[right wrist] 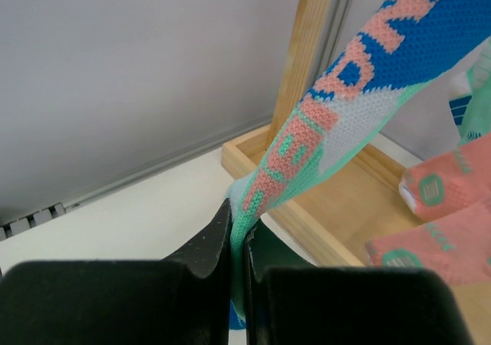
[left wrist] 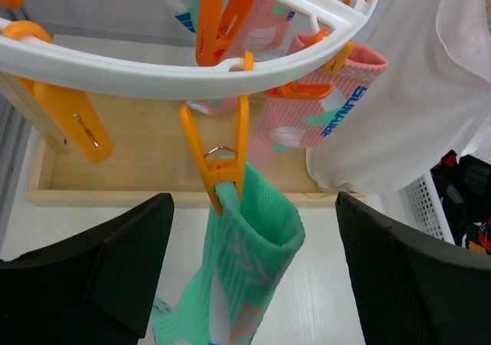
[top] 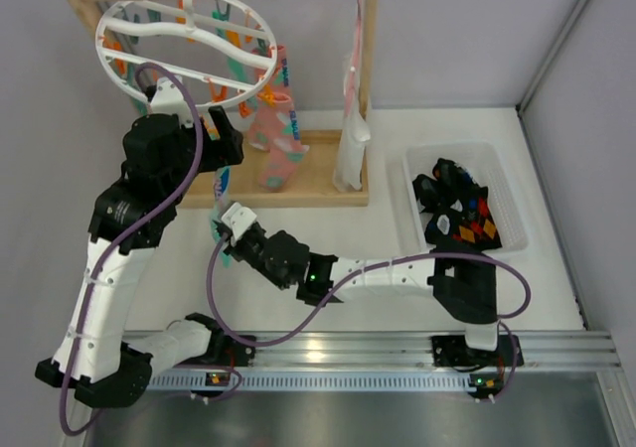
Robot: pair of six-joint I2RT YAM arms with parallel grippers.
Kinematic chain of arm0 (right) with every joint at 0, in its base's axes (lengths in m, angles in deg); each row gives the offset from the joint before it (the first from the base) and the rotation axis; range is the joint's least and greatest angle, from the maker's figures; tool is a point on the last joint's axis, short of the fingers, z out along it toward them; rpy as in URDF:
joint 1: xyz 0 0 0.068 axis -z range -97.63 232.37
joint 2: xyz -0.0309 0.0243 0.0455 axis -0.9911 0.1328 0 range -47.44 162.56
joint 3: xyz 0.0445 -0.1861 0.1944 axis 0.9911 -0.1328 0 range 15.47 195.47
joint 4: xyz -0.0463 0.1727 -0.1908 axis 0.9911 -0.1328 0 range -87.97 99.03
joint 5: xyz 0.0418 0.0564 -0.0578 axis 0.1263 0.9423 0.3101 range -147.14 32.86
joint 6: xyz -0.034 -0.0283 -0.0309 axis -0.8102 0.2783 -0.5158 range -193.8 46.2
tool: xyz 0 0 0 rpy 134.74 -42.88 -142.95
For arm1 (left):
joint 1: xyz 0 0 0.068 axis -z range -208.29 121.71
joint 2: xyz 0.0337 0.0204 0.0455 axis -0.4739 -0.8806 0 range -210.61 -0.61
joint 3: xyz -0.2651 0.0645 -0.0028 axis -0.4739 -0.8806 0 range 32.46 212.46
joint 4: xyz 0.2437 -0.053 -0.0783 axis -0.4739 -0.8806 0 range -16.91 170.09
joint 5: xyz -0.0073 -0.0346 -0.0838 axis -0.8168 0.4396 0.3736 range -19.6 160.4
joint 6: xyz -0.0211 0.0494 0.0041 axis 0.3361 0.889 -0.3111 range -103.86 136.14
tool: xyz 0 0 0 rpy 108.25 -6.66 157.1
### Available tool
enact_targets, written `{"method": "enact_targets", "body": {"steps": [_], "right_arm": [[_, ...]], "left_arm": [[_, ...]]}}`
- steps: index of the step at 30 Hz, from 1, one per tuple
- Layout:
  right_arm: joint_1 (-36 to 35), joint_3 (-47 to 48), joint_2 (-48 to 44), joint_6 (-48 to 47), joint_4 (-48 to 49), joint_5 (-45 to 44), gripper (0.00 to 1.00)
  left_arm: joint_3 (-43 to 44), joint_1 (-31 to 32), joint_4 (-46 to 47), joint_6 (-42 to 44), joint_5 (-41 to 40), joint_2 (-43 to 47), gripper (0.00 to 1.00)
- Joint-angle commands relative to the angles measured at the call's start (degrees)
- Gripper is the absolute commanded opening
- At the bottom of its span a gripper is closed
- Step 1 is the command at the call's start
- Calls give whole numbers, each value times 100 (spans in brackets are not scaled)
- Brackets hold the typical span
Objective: Remove the socks clipped to the hanger
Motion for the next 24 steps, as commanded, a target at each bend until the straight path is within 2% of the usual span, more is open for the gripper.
{"method": "enact_targets", "body": {"steps": [1, 6, 13, 14, 16, 17, 20, 21, 24], "right_arm": [[3, -139, -413, 131, 166, 419, 0], [3, -253, -527, 132, 201, 543, 0], [3, -447, -589, 158, 289, 630, 0], [3, -455, -598, 167, 298, 631, 0], [-6, -491, -615, 184, 324, 648, 0], [-6, -508, -616, 193, 342, 674, 0], [3, -605, -677, 211, 412, 666, 0], [3, -701, -712, 211, 430, 666, 0], [-6, -1034, -905, 237, 544, 631, 0]], "left_arm": [[-175, -20, 939, 64, -77, -20, 87], [-193, -20, 1239, 160, -235, -135, 80], [-167, -20, 1546, 354, -490, -240, 65], [-158, -20, 1590, 354, -516, -275, 58], [-167, -20, 1687, 380, -525, -302, 53], [-175, -20, 1705, 389, -534, -311, 43], [-149, -20, 1722, 407, -552, -363, 26], [-158, -12, 1731, 415, -534, -372, 18], [-184, -20, 1731, 372, -534, -363, 14]]}}
